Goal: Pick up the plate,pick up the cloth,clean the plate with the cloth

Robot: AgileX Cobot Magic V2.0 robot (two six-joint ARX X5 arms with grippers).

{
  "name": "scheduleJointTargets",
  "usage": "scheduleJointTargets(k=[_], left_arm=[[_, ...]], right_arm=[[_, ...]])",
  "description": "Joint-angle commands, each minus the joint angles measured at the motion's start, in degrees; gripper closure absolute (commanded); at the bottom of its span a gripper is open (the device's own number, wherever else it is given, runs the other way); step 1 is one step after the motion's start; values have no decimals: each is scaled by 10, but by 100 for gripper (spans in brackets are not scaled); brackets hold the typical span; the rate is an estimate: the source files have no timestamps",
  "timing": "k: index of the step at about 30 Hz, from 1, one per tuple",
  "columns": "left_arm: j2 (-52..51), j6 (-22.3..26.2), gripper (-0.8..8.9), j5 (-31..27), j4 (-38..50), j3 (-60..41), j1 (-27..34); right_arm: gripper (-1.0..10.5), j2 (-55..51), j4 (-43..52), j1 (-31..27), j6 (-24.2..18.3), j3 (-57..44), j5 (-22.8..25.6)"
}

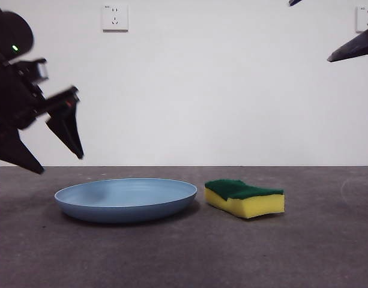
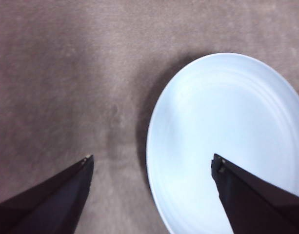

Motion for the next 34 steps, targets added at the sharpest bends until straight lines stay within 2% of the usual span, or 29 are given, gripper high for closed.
scheduleJointTargets(k=[1,6,12,19,27,34], left_arm=[[23,13,410,-15,12,-1,-15],[54,13,410,-48,16,-1,-31],[87,13,431,-49,20,-1,-35],[100,42,837,-47,22,-1,-42],[86,47,822,-49,28,8,-46],[-6,48,822,-55,13,18,-45]], right_arm=[[451,1,2,9,1,1,2],[451,1,3,33,4,1,30],[451,1,3,59,4,1,31],[451,1,3,78,3,1,61],[451,7,8,83,-10,2,116],[470,81,-5,113,-59,23,170]])
